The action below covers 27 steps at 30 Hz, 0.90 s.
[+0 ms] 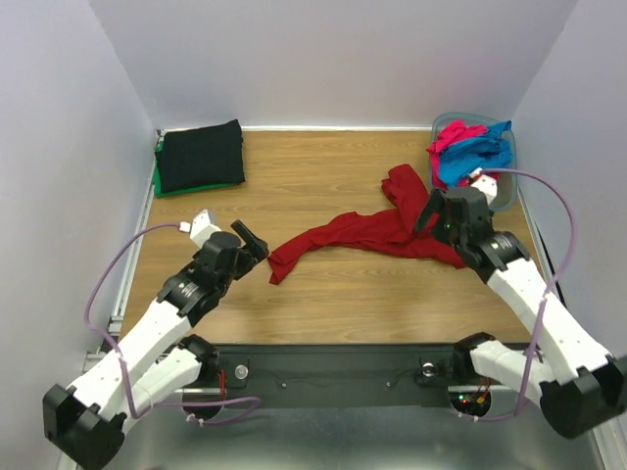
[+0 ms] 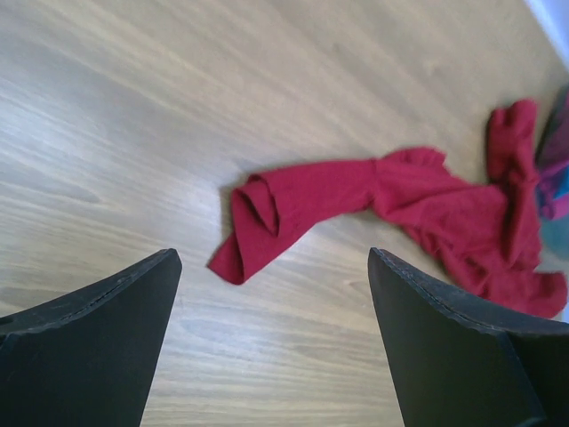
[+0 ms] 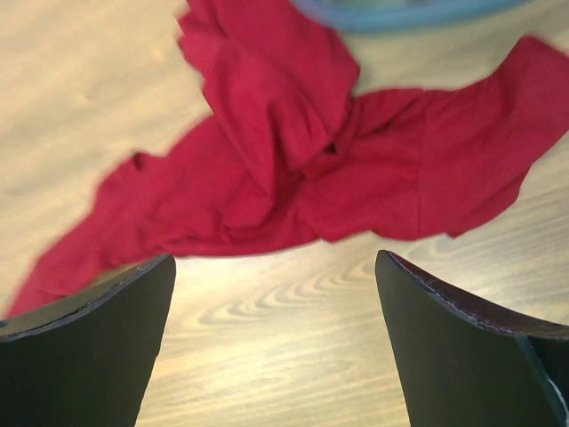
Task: Fold and stack the t-shirts
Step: Move the tshirt to the center of the board, then flatten the tshirt out
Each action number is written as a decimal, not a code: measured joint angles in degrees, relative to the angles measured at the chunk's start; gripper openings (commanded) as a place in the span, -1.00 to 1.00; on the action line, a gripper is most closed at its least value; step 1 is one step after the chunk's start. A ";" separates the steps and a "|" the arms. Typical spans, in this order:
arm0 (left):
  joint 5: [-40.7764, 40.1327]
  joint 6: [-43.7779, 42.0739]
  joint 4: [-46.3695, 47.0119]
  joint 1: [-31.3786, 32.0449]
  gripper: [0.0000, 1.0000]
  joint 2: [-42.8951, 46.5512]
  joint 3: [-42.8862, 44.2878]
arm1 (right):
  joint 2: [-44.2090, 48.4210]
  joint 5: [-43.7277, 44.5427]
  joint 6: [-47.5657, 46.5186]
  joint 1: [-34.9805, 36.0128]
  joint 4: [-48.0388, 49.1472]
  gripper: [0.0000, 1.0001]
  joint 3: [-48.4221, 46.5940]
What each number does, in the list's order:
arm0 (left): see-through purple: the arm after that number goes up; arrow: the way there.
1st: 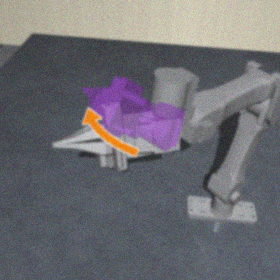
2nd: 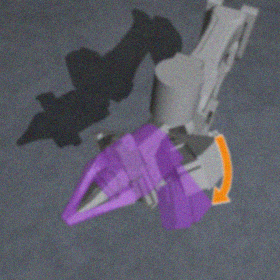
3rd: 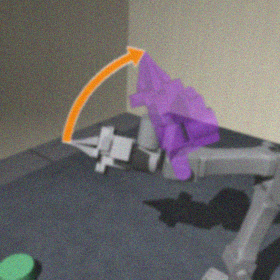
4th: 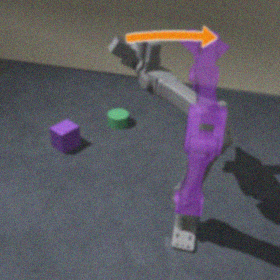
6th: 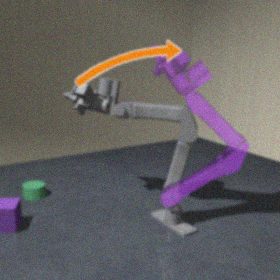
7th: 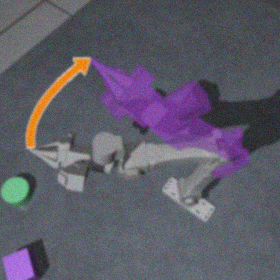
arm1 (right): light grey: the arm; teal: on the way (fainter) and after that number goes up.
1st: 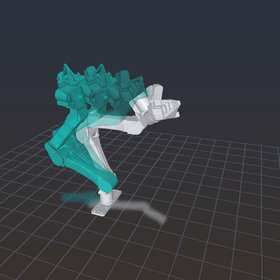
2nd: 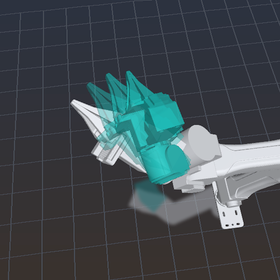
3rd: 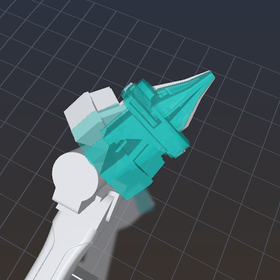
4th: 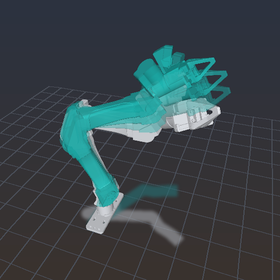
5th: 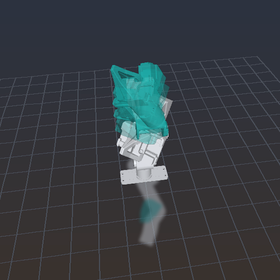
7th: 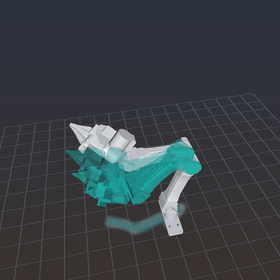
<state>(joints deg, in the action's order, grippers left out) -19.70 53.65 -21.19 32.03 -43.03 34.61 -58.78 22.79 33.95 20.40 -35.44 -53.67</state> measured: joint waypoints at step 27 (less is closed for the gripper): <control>12.90 -8.15 20.24 -0.02 -1.00 -44.30 7.04 | -3.17 1.25 0.72 0.00 4.35 1.00 10.10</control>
<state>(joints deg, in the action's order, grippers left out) -6.81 45.50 -0.95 32.01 -87.33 41.65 -61.95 24.03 34.68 20.40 -31.09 -43.57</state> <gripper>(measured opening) 0.131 0.998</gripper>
